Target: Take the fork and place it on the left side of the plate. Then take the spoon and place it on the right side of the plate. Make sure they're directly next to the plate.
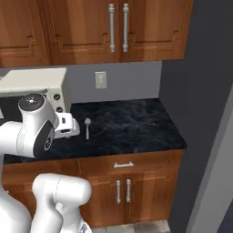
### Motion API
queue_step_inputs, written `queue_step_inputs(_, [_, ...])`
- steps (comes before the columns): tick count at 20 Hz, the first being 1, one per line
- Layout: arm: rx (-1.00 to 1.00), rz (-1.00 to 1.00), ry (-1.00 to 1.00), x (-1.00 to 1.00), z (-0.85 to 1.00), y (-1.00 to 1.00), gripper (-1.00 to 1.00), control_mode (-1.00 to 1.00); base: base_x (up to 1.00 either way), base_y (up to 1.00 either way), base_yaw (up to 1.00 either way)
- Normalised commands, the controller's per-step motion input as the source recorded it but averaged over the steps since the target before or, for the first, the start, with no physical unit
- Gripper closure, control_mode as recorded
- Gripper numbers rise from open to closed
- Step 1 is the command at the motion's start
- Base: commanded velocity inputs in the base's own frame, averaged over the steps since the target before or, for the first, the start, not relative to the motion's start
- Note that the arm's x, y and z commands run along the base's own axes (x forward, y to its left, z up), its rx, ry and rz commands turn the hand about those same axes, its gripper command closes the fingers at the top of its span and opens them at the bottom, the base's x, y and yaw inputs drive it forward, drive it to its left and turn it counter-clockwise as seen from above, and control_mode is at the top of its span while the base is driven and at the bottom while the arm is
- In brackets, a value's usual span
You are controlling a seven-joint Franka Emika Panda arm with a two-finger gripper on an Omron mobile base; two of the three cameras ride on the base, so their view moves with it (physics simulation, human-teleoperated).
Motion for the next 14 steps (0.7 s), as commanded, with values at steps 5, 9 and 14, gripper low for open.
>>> queue_step_inputs(5, [0.00, 0.00, 0.00, 0.00, 0.00, 0.00, -1.00, 1.00, 0.29, -0.08, 0.44])
queue_step_inputs(9, [0.00, 0.00, 0.00, 0.00, 0.00, 0.00, -1.00, 1.00, 0.16, -0.20, 0.37])
queue_step_inputs(14, [0.00, 0.00, 0.00, 0.00, 0.00, 0.00, -1.00, 1.00, 0.16, -0.24, 0.31])
